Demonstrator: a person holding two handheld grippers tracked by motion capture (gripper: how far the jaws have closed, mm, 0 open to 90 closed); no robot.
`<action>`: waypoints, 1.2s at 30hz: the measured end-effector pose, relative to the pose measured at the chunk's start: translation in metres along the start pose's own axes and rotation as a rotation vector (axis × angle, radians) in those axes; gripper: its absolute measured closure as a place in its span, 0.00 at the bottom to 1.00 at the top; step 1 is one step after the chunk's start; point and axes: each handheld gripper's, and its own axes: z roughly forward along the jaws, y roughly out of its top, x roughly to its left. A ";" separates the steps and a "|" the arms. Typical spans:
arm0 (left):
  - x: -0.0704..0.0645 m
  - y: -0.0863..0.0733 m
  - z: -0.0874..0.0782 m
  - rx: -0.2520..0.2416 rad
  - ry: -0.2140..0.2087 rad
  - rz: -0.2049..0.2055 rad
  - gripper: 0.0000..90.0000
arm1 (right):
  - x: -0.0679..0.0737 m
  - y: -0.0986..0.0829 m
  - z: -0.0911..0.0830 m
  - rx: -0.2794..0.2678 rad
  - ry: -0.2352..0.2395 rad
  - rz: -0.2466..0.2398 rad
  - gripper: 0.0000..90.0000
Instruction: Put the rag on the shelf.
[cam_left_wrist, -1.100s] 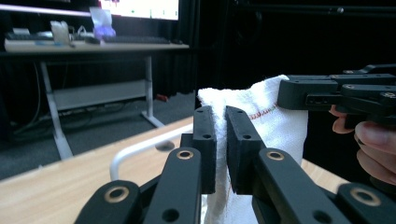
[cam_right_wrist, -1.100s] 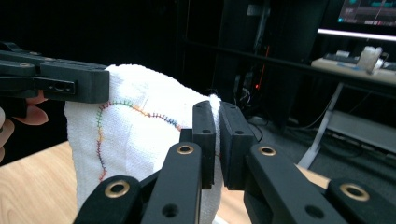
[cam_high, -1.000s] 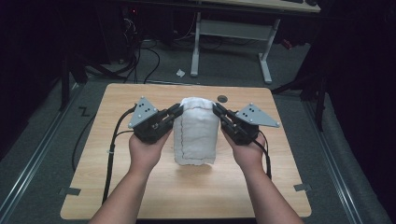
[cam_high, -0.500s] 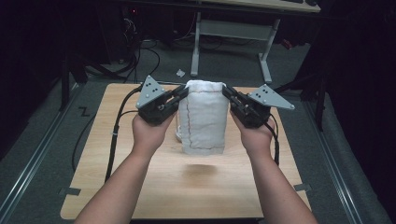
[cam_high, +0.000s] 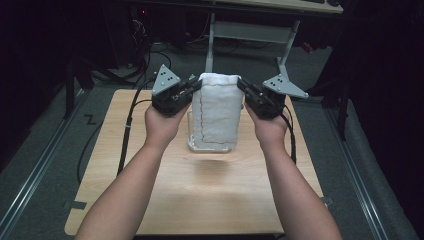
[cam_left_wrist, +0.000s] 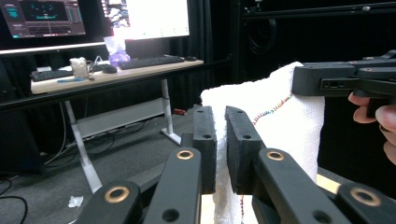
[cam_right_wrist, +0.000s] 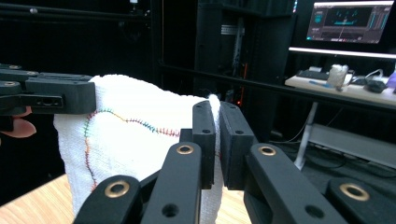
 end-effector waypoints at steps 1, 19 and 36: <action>0.002 0.002 0.001 0.003 0.001 -0.007 0.93 | -0.002 0.000 0.003 -0.003 0.006 0.009 0.96; 0.040 0.001 0.049 0.059 0.033 -0.055 0.92 | -0.039 0.002 0.054 0.075 0.034 0.056 0.96; 0.073 -0.051 0.091 0.221 0.079 -0.115 0.92 | -0.055 -0.033 0.110 0.265 0.011 0.038 0.95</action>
